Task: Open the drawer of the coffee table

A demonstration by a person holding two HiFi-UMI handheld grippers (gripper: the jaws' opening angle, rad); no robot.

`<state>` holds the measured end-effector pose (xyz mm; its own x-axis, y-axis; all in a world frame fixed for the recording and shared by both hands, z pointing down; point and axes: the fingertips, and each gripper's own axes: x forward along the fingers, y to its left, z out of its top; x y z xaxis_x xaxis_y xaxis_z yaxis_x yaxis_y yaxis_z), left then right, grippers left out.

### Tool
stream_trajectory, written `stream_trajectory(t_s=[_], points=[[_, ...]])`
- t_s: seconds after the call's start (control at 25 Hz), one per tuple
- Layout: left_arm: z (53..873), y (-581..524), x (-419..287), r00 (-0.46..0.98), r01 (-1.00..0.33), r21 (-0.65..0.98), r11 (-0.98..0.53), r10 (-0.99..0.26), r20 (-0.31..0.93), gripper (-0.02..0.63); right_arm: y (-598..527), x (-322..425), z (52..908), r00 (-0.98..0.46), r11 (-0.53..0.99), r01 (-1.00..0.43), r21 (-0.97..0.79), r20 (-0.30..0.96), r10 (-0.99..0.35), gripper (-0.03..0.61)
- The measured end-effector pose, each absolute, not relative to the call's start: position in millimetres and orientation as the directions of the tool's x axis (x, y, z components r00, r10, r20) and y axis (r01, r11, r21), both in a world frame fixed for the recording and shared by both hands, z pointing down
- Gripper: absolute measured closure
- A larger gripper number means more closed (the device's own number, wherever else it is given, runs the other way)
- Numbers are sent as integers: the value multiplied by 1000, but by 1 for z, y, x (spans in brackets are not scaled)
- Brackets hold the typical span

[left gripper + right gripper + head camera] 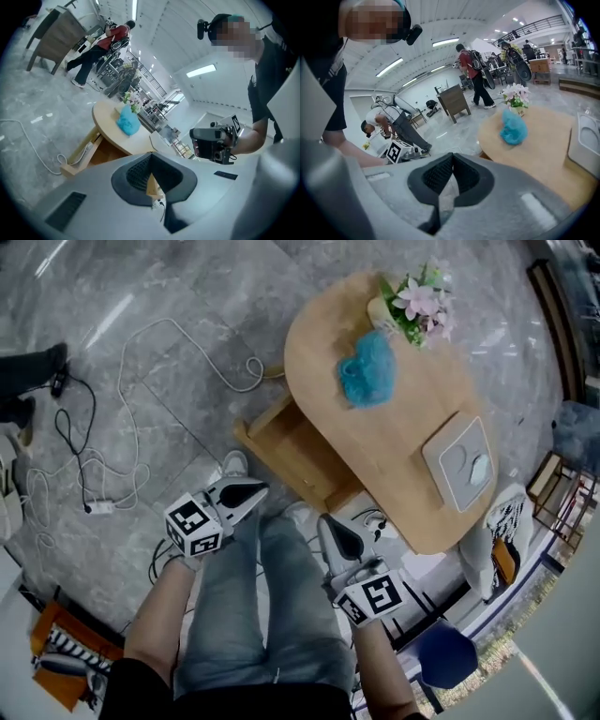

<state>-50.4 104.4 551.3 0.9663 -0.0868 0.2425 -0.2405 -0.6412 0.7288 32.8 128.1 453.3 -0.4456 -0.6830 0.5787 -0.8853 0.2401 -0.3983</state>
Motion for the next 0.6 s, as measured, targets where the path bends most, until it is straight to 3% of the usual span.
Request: stream_trajectory(t_s=[0.44, 0.6], points=[[409, 75, -23, 972, -190, 603, -775, -63, 225, 601, 114, 43, 355, -385, 208, -910, -359, 544, -745, 580], [357, 68, -17, 981, -171, 646, -744, -65, 184, 601, 113, 52, 313, -353, 179, -917, -357, 515, -781, 580]])
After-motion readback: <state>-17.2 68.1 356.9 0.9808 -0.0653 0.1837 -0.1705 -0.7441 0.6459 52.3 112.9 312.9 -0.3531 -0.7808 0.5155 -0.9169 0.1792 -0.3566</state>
